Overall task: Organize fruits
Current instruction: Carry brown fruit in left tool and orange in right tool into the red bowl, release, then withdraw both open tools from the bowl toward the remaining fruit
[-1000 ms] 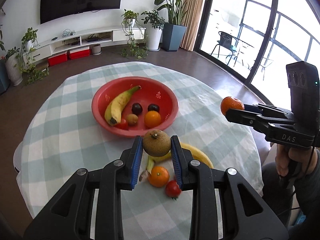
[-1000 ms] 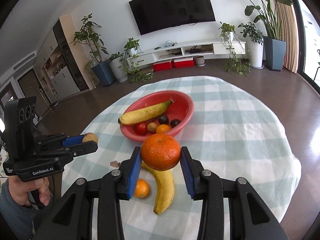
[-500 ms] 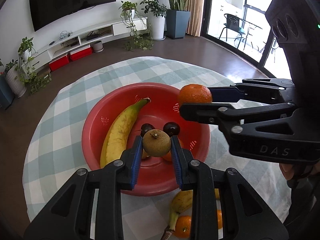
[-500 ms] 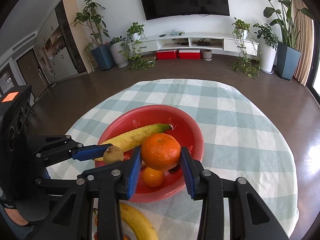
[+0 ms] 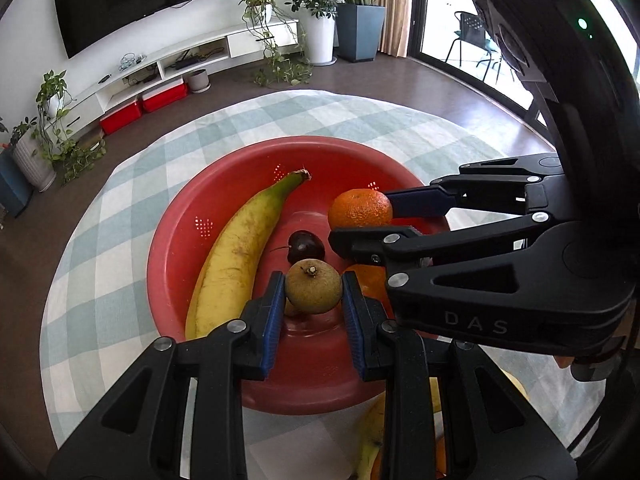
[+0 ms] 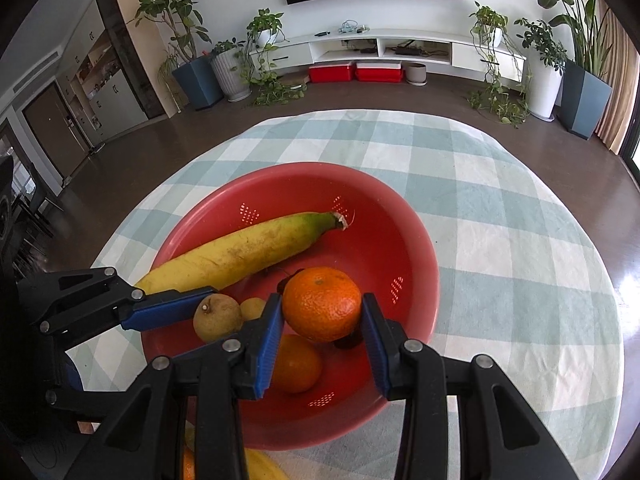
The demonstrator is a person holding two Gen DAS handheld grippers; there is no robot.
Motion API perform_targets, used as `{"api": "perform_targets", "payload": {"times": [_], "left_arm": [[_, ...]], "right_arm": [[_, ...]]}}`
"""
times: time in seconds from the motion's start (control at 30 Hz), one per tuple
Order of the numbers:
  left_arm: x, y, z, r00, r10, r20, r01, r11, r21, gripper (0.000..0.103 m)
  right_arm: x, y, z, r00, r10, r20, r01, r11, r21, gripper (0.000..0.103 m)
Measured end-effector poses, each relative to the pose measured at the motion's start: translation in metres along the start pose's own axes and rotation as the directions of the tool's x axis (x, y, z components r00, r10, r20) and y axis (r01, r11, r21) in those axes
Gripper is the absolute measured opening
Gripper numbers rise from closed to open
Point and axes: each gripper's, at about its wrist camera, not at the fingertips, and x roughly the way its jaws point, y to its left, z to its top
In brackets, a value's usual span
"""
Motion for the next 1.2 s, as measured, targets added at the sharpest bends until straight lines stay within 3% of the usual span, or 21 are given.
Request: {"api": "perform_targets", "payload": {"times": [0.33,0.43,0.5,0.67,0.77,0.93,1.07,1.2], "left_arm": [[0.002,0.001,-0.001,1.000,0.017,0.004,-0.017,1.000,0.004,0.027],[-0.002,-0.001,-0.001,1.000,0.018,0.015,-0.018,1.000,0.002,0.037],[-0.007,-0.003,-0.001,0.999,0.027,0.030,-0.027,1.000,0.003,0.056],[-0.024,-0.006,-0.002,0.998,0.039,0.056,-0.039,0.999,0.009,0.057],[-0.044,-0.007,-0.006,0.995,0.045,0.091,-0.047,0.999,0.010,0.070],[-0.080,-0.008,-0.031,0.991,0.032,0.131,-0.030,0.999,-0.019,0.090],[-0.095,-0.015,-0.067,0.994,0.018,0.111,-0.014,0.999,-0.030,0.091],[-0.099,-0.015,-0.107,0.997,-0.003,0.082,0.012,0.994,-0.111,0.091]], "right_arm": [[-0.001,0.000,-0.001,1.000,0.002,0.003,-0.002,1.000,0.004,0.043],[-0.004,0.000,-0.001,1.000,0.006,0.016,-0.006,1.000,0.015,0.046],[-0.008,0.000,-0.002,1.000,0.006,0.026,-0.007,1.000,0.018,0.048],[-0.032,0.002,-0.010,0.997,0.017,0.069,-0.018,1.000,0.019,0.048],[-0.055,0.002,-0.022,0.993,0.025,0.115,-0.028,0.999,0.024,0.051],[-0.087,0.000,-0.060,0.985,0.022,0.169,-0.032,0.998,0.059,0.062],[-0.104,0.003,-0.090,0.981,0.011,0.196,-0.028,0.996,0.084,0.062],[-0.112,0.011,-0.117,0.977,0.011,0.212,-0.028,0.996,0.079,0.063]]}}
